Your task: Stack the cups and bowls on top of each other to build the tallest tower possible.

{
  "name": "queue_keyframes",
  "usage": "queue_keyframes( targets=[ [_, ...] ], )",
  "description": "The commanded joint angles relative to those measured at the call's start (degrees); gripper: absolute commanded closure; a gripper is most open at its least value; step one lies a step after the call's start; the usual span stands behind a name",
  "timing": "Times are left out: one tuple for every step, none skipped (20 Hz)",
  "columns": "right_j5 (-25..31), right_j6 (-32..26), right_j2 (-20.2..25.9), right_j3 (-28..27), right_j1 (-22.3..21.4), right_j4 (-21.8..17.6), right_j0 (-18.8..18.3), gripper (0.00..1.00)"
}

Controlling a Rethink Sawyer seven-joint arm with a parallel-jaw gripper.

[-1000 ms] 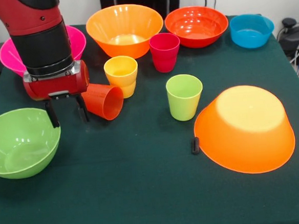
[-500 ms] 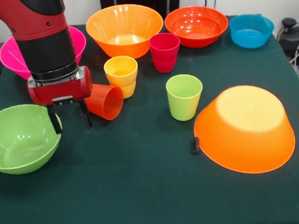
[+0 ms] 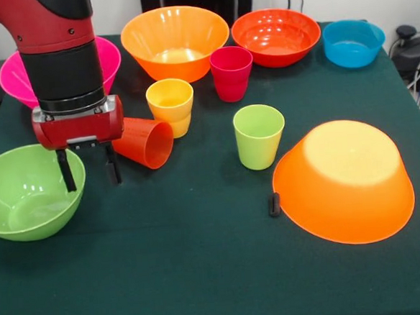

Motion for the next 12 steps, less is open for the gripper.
queue_keyframes(
  targets=[
    [-0.2, -14.8, -1.9, -1.8, -0.2, -5.5, 2.0, 0.0],
    [-0.1, -14.7, -1.9, -1.8, -0.2, -5.5, 2.0, 0.0],
    [0.2, -14.8, -1.8, -1.8, -0.1, -5.5, 1.9, 0.0],
    [0.3, -14.8, -1.8, -1.9, -0.1, -5.6, 1.9, 0.0],
    [0.4, -15.0, -1.8, -2.0, 0.0, -5.6, 1.8, 0.0],
    [0.2, -15.0, -1.8, -2.0, 0.1, -5.7, 1.8, 0.0],
    [0.3, -15.0, -1.9, -2.0, 0.2, -5.8, 1.8, 0.0],
    [0.3, -15.0, -1.9, -2.0, 0.2, -5.8, 1.7, 0.0],
    [0.4, -15.2, -1.9, -2.0, 0.1, -5.8, 1.7, 0.0],
    [0.4, -15.4, -1.8, -2.2, 0.2, -5.8, 1.8, 0.0],
    [0.5, -15.6, -1.8, -2.3, 0.2, -5.9, 1.8, 0.0],
    [0.6, -15.8, -1.8, -2.6, 0.5, -6.0, 1.9, 0.0]
  ],
)
